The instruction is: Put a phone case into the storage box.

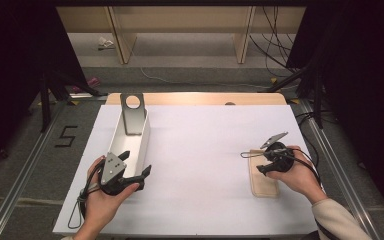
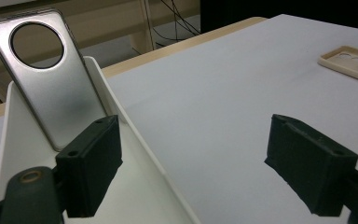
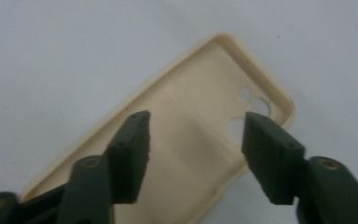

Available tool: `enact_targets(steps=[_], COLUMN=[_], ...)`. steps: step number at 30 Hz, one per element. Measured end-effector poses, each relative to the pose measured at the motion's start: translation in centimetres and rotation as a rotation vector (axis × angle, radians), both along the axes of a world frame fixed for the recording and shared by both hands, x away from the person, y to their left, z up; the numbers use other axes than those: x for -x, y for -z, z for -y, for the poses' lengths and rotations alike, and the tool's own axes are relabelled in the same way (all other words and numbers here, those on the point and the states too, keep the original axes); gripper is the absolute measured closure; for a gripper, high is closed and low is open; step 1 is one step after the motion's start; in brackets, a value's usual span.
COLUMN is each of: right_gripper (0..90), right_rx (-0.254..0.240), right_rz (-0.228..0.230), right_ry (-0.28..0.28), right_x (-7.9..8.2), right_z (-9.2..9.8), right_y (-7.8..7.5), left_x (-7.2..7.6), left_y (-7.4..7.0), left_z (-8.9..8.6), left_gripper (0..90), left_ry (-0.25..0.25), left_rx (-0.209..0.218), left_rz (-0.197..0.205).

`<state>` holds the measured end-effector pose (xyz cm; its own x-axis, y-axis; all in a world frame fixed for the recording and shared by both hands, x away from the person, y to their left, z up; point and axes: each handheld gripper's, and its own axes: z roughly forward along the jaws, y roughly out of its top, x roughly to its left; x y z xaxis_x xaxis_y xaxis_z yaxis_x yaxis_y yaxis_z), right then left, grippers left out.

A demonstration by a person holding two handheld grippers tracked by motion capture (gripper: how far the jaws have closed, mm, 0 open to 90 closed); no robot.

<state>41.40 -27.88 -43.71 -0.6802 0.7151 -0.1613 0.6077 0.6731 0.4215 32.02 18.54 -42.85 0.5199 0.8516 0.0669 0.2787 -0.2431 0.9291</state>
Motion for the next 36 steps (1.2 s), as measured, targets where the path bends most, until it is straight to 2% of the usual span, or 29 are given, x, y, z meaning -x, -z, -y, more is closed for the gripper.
enact_targets(steps=[3, 5, 12, 19, 29, 33, 36], right_gripper=[28.8, 22.5, 19.3, 20.3, 21.5, 22.2, 24.1], right_rx=[0.040, 0.053, 0.087, 0.140, 0.160, 0.173, 0.187], right_rz=[0.060, 0.083, 0.123, 0.128, 0.121, 0.106, 0.073], right_ry=[-0.081, -0.088, -0.095, -0.094, -0.099, -0.104, -0.120], right_x=[-0.1, -0.2, -1.4, -2.5, -3.2, -3.3, -2.9], right_z=[-0.5, -0.6, -0.5, -0.1, 0.2, 0.1, 0.1], right_y=[-0.3, -0.4, -1.0, -1.2, -1.3, -1.3, -1.3], left_x=[0.0, 0.0, -0.1, -0.1, -0.1, -0.1, -0.1], left_y=[0.0, 0.0, 0.0, 0.0, 0.1, 0.0, 0.0], left_z=[0.0, 0.0, 0.0, 0.0, 0.0, 0.0, -0.1], left_gripper=[17.4, 17.4, 17.4, 17.4, 17.4, 17.4, 17.4], left_ry=[0.000, 0.000, -0.001, 0.000, 0.000, -0.002, -0.001], left_rx=[0.000, -0.001, -0.001, -0.001, -0.001, -0.001, 0.000], left_rz=[-0.001, 0.000, -0.002, -0.001, -0.001, 0.000, 0.001])
